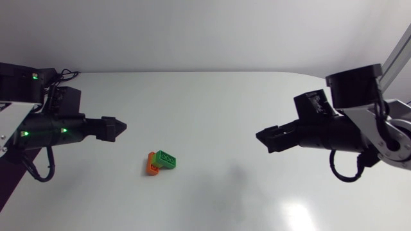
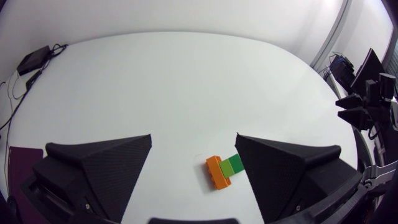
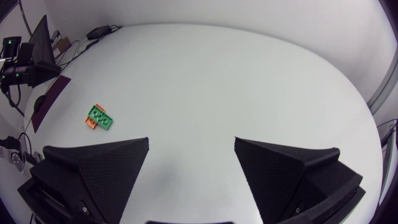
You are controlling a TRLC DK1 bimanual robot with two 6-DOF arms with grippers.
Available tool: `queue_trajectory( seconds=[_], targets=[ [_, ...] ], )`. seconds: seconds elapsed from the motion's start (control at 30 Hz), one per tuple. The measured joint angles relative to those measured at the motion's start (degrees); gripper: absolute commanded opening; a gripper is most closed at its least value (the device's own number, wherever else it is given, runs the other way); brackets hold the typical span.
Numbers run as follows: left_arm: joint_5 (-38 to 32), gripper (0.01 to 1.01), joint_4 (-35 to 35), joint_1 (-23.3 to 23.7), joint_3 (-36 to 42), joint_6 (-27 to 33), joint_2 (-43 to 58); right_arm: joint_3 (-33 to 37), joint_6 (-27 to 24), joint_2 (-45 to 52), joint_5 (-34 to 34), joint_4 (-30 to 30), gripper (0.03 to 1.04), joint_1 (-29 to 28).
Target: Separate the duplo bricks
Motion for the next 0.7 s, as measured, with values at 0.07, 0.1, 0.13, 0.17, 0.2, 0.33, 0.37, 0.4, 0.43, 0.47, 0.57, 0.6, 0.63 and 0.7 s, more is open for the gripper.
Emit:
queue_trajectory(
  seconds=[0.07, 0.1, 0.13, 0.17, 0.2, 0.33, 0.37, 0.4, 0.43, 0.47, 0.57, 0.6, 0.63, 0.7],
  targets=[
    [1.5, 0.939, 0.0, 0.0, 0.0, 0.5, 1.7, 2.1, 0.0, 3.5, -1.6, -1.3, 0.99, 0.1],
    [1.7, 0.939, 0.2, 0.0, 0.0, 1.1, 2.3, 2.7, 0.0, 4.8, -1.7, -1.5, 0.99, 0.4],
    [1.9, 0.933, 0.7, 0.0, 0.0, 1.8, 2.9, 3.3, 0.0, 6.2, -1.9, -1.6, 0.99, 0.9],
    [1.9, 0.925, 1.1, -0.1, 0.0, 3.5, 3.4, 3.8, 0.0, 7.3, -1.9, -1.6, 0.99, 1.4],
    [1.9, 0.925, 1.4, -0.3, 0.0, 5.0, 4.0, 4.3, 0.0, 8.4, -1.9, -1.7, 0.99, 2.1],
    [2.2, 0.926, 1.0, -1.1, 0.7, 14.2, 7.1, 8.0, -0.8, 13.1, -2.4, -5.1, 0.99, 4.7],
    [2.3, 0.926, 1.0, -1.1, 0.8, 16.7, 8.2, 8.9, -1.2, 14.4, -3.5, -5.2, 0.99, 5.1],
    [2.3, 0.931, 1.0, -1.1, 0.9, 18.6, 9.0, 9.8, -1.8, 15.7, -4.9, -5.5, 0.99, 5.3],
    [2.3, 0.931, 1.0, -1.1, 0.9, 20.7, 9.8, 10.5, -2.8, 16.8, -6.3, -5.7, 0.99, 5.4],
    [2.4, 0.931, 0.6, -1.2, 0.9, 23.5, 10.7, 11.2, -3.8, 17.9, -7.8, -6.1, 0.99, 5.4],
    [5.3, 0.931, 1.2, -1.6, 0.1, 31.1, 11.8, 13.4, -7.3, 21.0, -9.6, -7.8, 0.99, 5.4],
    [6.3, 0.931, 1.9, -1.7, -0.3, 33.2, 11.8, 14.1, -8.9, 21.9, -9.8, -8.4, 0.99, 5.4],
    [7.6, 0.931, 2.8, -1.8, -1.0, 35.3, 11.9, 14.6, -10.4, 22.5, -10.0, -9.2, 0.99, 5.4],
    [9.2, 0.93, 3.6, -2.2, -2.1, 38.8, 12.1, 15.3, -13.6, 23.3, -10.1, -10.8, 0.99, 5.8]
  ],
)
